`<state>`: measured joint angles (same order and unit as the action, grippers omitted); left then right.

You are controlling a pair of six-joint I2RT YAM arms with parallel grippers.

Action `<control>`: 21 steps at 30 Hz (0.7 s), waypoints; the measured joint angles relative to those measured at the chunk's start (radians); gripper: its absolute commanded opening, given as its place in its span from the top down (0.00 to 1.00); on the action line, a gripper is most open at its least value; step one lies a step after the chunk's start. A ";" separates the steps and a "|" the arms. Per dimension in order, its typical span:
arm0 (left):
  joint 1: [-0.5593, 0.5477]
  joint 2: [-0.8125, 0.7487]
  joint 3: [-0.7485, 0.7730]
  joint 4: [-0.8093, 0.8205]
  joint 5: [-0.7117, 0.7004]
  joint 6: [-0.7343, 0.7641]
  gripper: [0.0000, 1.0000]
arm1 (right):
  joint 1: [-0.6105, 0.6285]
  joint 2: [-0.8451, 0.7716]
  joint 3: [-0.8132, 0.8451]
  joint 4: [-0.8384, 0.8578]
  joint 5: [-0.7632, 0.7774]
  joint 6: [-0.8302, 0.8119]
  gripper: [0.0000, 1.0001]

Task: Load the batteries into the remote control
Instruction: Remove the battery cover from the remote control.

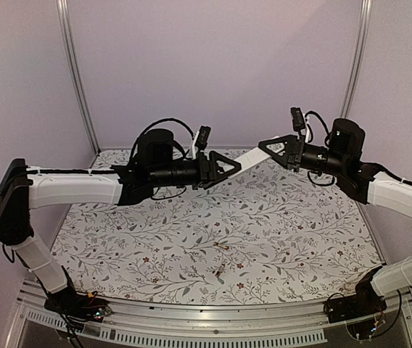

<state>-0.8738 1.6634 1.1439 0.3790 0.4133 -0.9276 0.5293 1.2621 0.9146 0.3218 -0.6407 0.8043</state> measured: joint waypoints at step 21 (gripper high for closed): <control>0.010 -0.020 -0.029 0.030 -0.003 -0.026 0.63 | -0.026 0.005 0.000 0.019 -0.026 0.029 0.99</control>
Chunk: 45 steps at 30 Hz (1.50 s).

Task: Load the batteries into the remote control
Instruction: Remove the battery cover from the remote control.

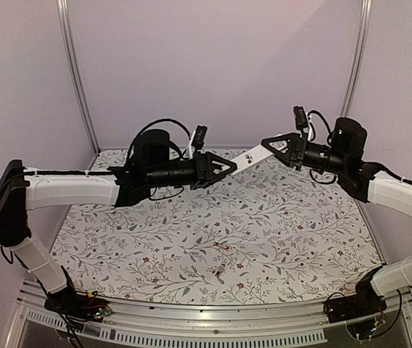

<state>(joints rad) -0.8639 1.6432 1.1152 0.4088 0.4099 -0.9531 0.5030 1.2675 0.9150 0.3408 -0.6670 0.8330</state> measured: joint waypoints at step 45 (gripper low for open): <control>-0.006 -0.048 0.016 -0.002 0.068 0.070 1.00 | -0.043 0.006 0.004 -0.116 0.055 -0.072 1.00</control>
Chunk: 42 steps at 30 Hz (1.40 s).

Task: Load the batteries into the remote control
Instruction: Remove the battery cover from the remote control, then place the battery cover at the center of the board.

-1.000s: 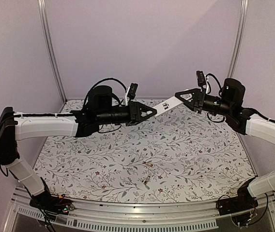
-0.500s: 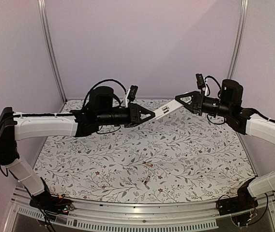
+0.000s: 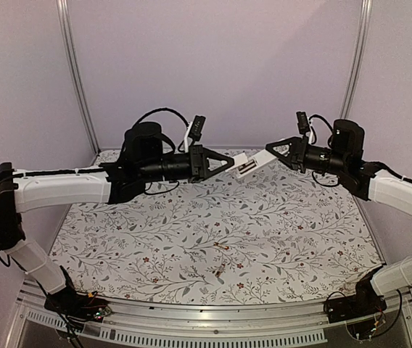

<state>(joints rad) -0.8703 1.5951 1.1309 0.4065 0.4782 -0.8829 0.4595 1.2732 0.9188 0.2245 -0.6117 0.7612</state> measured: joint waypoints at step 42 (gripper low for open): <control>0.010 0.069 -0.126 -0.776 -0.772 0.462 0.94 | -0.113 -0.076 -0.122 -0.189 -0.206 -0.115 1.00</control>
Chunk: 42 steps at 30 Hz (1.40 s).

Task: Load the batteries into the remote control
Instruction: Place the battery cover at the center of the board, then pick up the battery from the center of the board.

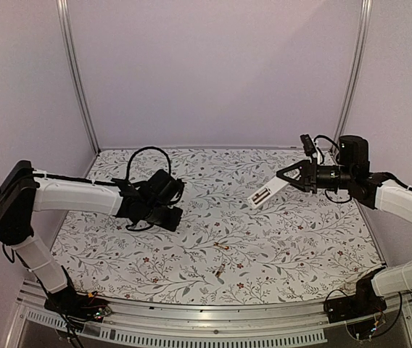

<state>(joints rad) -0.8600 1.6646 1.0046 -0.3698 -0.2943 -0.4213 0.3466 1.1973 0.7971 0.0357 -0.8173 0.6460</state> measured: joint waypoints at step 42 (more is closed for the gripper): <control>-0.085 0.028 0.165 0.033 0.484 0.520 0.44 | -0.020 -0.024 -0.008 -0.364 -0.029 -0.166 1.00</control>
<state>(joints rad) -0.9451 1.6928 1.1694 -0.3370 0.1902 0.0990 0.3264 1.1732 0.7891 -0.3283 -0.8459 0.4805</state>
